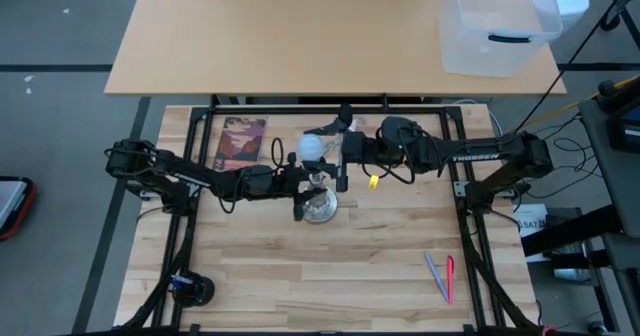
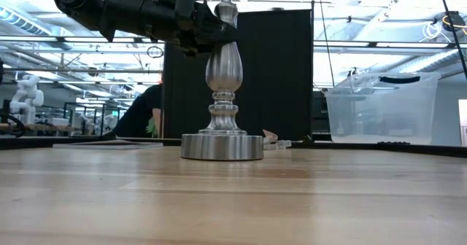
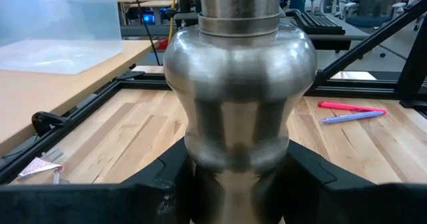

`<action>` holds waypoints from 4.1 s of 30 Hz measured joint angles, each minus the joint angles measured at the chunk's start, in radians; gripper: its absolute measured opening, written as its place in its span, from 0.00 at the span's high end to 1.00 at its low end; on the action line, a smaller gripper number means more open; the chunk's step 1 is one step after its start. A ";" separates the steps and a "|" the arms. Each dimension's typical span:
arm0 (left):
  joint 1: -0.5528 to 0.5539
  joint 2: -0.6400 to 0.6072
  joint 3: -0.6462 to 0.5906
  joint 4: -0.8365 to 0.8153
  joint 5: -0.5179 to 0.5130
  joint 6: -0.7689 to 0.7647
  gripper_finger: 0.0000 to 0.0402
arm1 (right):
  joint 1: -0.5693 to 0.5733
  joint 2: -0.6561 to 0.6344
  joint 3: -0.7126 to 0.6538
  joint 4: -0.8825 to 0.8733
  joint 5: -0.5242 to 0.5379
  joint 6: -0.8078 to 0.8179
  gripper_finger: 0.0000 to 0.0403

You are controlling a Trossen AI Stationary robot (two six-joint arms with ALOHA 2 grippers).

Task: Screw lightbulb
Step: Insert the lightbulb into the silver lamp

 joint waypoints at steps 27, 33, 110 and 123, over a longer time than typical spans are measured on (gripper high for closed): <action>0.000 0.000 0.000 0.000 0.000 0.001 0.61 | 0.054 -0.002 -0.046 0.018 0.163 0.073 0.31; 0.000 0.000 0.000 0.001 0.000 0.001 0.61 | 0.091 -0.001 -0.046 0.004 0.264 0.065 0.31; 0.001 0.000 0.001 0.020 -0.064 -0.055 0.61 | 0.246 0.159 -0.051 0.202 0.777 -0.138 0.19; 0.001 0.000 0.001 0.019 -0.063 -0.053 0.61 | 0.253 0.120 -0.050 0.206 0.808 -0.191 0.19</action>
